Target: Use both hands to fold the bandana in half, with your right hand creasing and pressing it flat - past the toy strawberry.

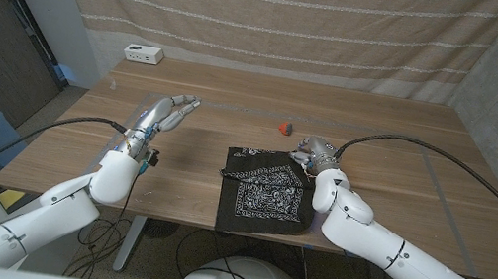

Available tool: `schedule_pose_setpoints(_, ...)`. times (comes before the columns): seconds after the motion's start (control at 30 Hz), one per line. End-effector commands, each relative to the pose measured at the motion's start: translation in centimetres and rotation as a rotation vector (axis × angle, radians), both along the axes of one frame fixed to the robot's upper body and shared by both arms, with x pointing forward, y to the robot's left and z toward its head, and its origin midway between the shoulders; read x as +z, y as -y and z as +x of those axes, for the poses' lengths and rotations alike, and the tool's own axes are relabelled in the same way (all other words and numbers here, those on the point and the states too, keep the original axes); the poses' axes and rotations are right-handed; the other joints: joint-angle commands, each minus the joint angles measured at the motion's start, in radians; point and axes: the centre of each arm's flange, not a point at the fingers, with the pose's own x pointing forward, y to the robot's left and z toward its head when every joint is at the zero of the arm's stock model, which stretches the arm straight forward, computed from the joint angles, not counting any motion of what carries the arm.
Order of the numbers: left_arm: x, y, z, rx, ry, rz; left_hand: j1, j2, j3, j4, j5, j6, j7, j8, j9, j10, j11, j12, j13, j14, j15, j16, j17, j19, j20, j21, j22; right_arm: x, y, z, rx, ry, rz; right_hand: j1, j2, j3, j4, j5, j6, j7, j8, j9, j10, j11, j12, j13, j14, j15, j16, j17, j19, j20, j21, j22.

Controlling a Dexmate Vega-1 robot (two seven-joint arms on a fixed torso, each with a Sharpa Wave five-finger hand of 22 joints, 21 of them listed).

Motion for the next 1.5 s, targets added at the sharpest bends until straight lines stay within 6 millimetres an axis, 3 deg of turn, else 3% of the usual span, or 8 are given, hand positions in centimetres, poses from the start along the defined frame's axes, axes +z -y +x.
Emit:
schedule_pose_setpoints(0.03, 0.2, 0.0, -0.1, -0.007, 0.010, 0.002, -0.008, 0.003, 0.002, 0.004, 0.002, -0.002, 0.000, -0.001, 0.001, -0.004, -0.002, -0.003, 0.002, -0.001, 0.001, -0.004, 0.000, -0.010, 0.005, 0.000, 0.003, -0.4, 0.1, 0.1, -0.022, 0.009, -0.027, 0.045, -0.006, 0.003, -0.011, 0.016, 0.089, -0.001, 0.035, 0.007, 0.039, -0.008, 0.014, 0.000, 0.028, -0.015, 0.011, 0.000, 0.018, -0.003, 0.004, 0.001)
schedule_pose_setpoints(0.23, 0.2, 0.0, -0.2, -0.013, 0.010, 0.006, -0.014, 0.004, 0.001, 0.007, 0.000, -0.009, 0.000, -0.004, 0.001, -0.010, -0.001, -0.006, 0.000, -0.006, 0.003, -0.006, -0.001, -0.013, 0.006, -0.002, 0.003, -0.6, -0.2, -0.1, -0.024, 0.060, -0.035, 0.123, -0.017, 0.011, -0.023, 0.039, 0.202, -0.015, 0.098, 0.029, 0.095, -0.039, 0.022, 0.000, 0.069, -0.041, 0.028, -0.001, 0.047, -0.014, 0.010, 0.001)
schedule_pose_setpoints(0.37, 0.1, 0.0, -0.3, -0.012, 0.006, 0.009, -0.018, 0.003, -0.001, 0.010, 0.000, -0.015, -0.003, -0.006, 0.001, -0.013, 0.000, -0.007, -0.001, -0.008, 0.003, -0.006, -0.001, -0.012, 0.006, -0.002, 0.003, -0.8, -0.3, -0.3, -0.022, 0.122, -0.036, 0.177, -0.013, 0.018, -0.019, 0.053, 0.287, -0.027, 0.161, 0.054, 0.160, -0.069, 0.034, 0.002, 0.117, -0.075, 0.050, 0.004, 0.074, -0.030, 0.016, 0.000)
schedule_pose_setpoints(0.47, 0.0, -0.1, -0.4, -0.011, 0.003, 0.006, -0.021, 0.003, -0.002, 0.011, -0.001, -0.018, -0.004, -0.007, 0.001, -0.018, -0.002, -0.009, -0.002, -0.010, 0.005, -0.007, -0.001, -0.014, 0.005, -0.004, 0.003, -1.0, -0.3, -0.5, -0.013, 0.175, -0.030, 0.213, -0.009, 0.020, -0.012, 0.058, 0.383, -0.004, 0.231, 0.081, 0.223, -0.093, 0.044, 0.002, 0.152, -0.106, 0.067, 0.009, 0.095, -0.042, 0.019, 0.000)
schedule_pose_setpoints(0.53, -0.1, -0.1, -0.4, -0.009, 0.004, 0.006, -0.023, 0.003, -0.003, 0.012, -0.001, -0.020, -0.004, -0.008, 0.001, -0.019, 0.001, -0.010, -0.003, -0.012, 0.005, -0.008, -0.001, -0.013, 0.006, -0.004, 0.003, -1.0, -0.3, -0.6, -0.008, 0.184, -0.027, 0.226, -0.005, 0.024, -0.012, 0.059, 0.407, 0.007, 0.251, 0.089, 0.248, -0.102, 0.049, 0.003, 0.163, -0.109, 0.072, 0.011, 0.100, -0.045, 0.019, 0.000)
schedule_pose_setpoints(0.83, 0.0, 0.0, -0.6, -0.008, 0.005, 0.013, -0.026, 0.002, -0.003, 0.013, -0.001, -0.028, -0.008, -0.009, 0.001, -0.023, -0.002, -0.011, -0.004, -0.012, 0.005, -0.008, -0.003, -0.014, 0.006, -0.005, 0.003, -0.9, 0.6, -1.6, 0.122, 0.237, 0.131, 0.276, -0.004, 0.053, -0.022, 0.056, 0.440, 0.072, 0.292, 0.110, 0.311, -0.096, 0.055, 0.002, 0.203, -0.129, 0.078, 0.007, 0.122, -0.051, 0.021, -0.001)
schedule_pose_setpoints(1.13, 0.6, 0.3, -0.4, -0.019, 0.010, 0.032, -0.025, 0.004, 0.001, 0.011, -0.001, -0.036, -0.012, -0.011, 0.001, -0.028, -0.002, -0.013, -0.006, -0.013, 0.004, -0.010, -0.006, -0.015, 0.007, -0.006, 0.003, 0.9, 2.4, -3.7, 0.365, 0.222, 0.400, 0.301, -0.024, 0.071, -0.025, 0.031, 0.446, 0.102, 0.313, 0.126, 0.319, -0.073, 0.045, 0.002, 0.186, -0.105, 0.061, 0.003, 0.120, -0.040, 0.015, -0.002)
schedule_pose_setpoints(1.5, 1.6, 1.0, 0.0, -0.043, 0.029, 0.061, -0.026, 0.004, 0.004, 0.009, 0.000, -0.042, -0.013, -0.011, 0.001, -0.031, -0.005, -0.013, -0.008, -0.014, 0.003, -0.011, -0.008, -0.014, 0.008, -0.008, 0.002, 3.1, 3.3, -7.7, 0.560, 0.161, 0.460, 0.313, -0.036, 0.087, -0.023, 0.013, 0.452, 0.116, 0.333, 0.142, 0.320, -0.064, 0.037, 0.003, 0.171, -0.092, 0.050, 0.004, 0.105, -0.032, 0.005, -0.003)
